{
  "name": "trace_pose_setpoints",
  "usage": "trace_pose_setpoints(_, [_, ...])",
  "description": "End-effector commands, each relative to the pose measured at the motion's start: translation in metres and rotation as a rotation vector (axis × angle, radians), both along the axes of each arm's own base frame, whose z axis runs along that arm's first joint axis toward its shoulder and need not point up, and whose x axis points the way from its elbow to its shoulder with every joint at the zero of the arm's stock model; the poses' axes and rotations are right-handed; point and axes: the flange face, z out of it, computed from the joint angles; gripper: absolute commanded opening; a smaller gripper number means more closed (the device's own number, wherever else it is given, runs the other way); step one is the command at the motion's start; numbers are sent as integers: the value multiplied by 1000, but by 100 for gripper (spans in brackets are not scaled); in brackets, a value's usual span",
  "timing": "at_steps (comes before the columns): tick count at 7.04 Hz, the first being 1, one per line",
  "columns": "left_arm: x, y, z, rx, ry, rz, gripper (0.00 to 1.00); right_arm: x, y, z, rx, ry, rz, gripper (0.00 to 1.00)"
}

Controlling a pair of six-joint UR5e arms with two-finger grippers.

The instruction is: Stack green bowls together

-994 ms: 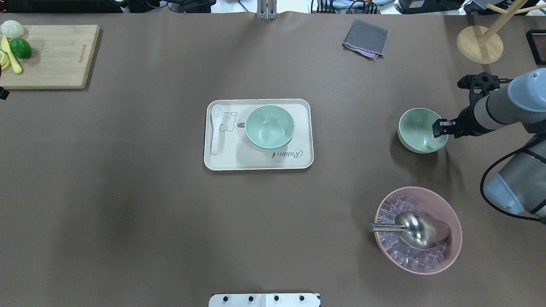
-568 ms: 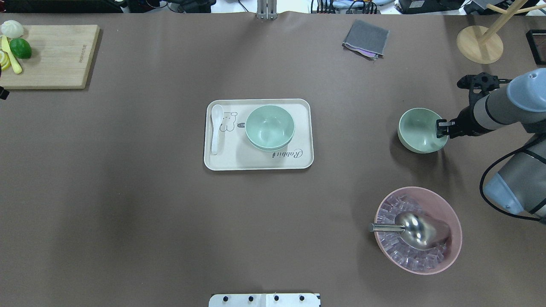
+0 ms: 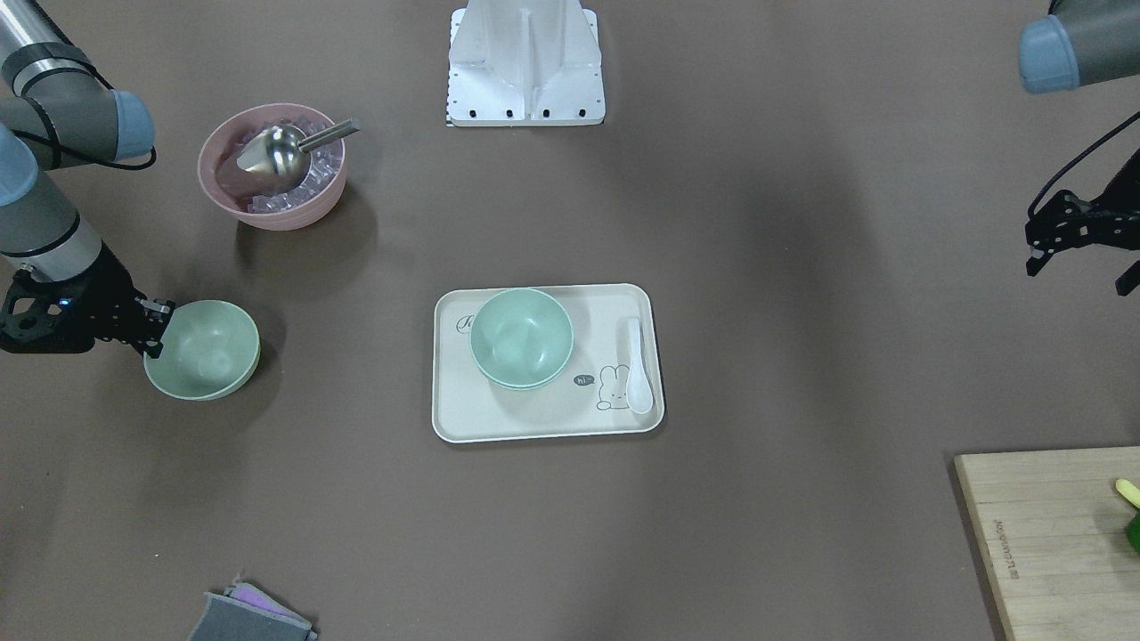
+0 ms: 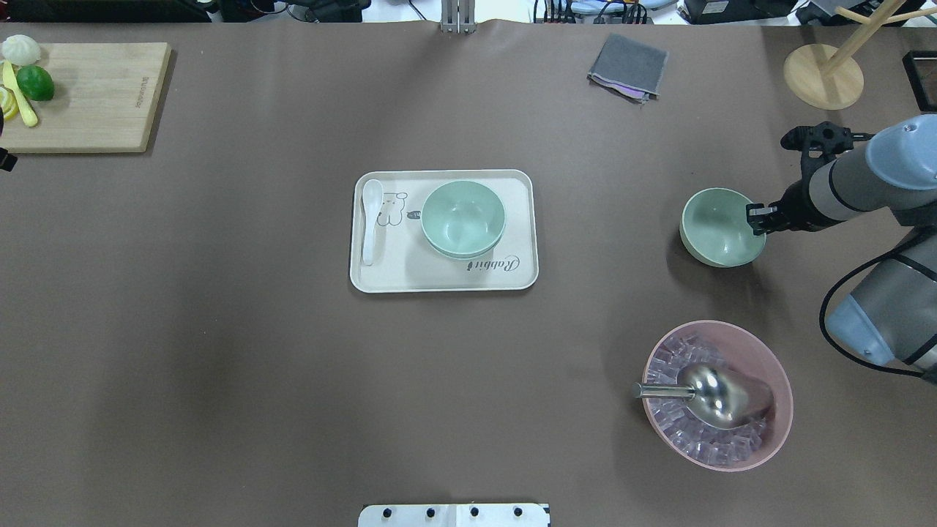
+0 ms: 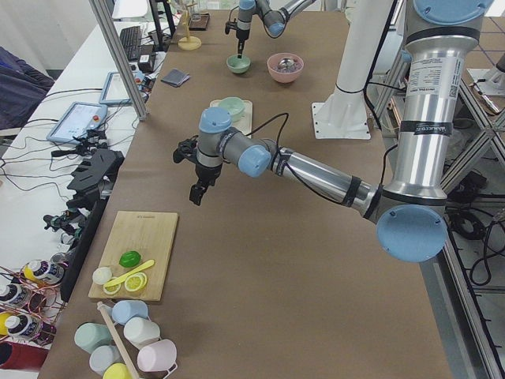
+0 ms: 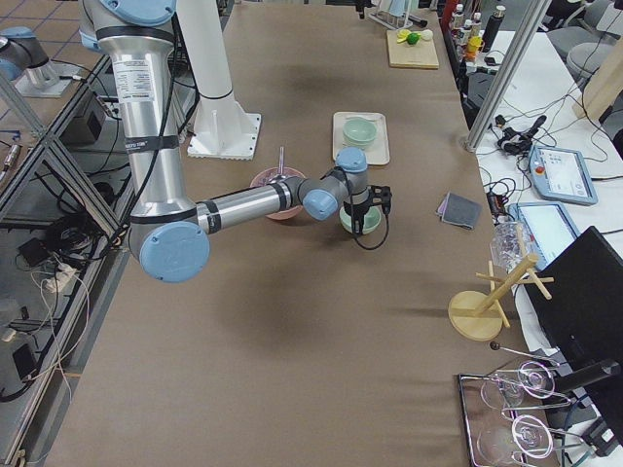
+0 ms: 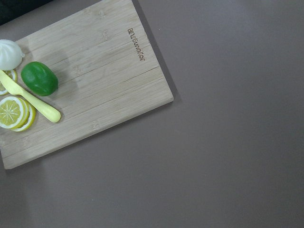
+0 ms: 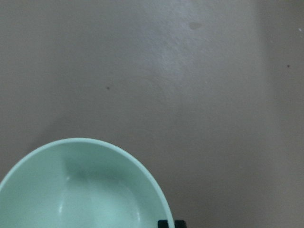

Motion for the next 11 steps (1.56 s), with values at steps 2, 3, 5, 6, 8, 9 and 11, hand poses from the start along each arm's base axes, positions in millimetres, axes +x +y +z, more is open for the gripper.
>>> trace_pose_setpoints(2, [-26,12,71,-138,-18,-25,99,-20,-38,-105,-16,-45,-11,0])
trace_pose_setpoints(3, [-60,15,82,-99,-41,-11,99,-28,-41,-143,-28,-45,-11,0])
trace_pose_setpoints(5, [-164,37,130,-129,-45,74,99,-69,-30,-195,-77,-102,14,0])
trace_pose_setpoints(6, [-192,49,140,-127,-50,88,99,-96,-21,-221,-107,-135,28,0])
trace_pose_setpoints(8, [-195,67,153,-142,-45,87,99,-135,-5,-259,-136,-162,48,0])
trace_pose_setpoints(9, [-196,67,153,-139,-45,85,99,-158,-4,-284,-156,-152,72,0])
trace_pose_setpoints(11, [-196,67,153,-139,-45,85,99,-203,-5,-304,-188,-135,116,0])
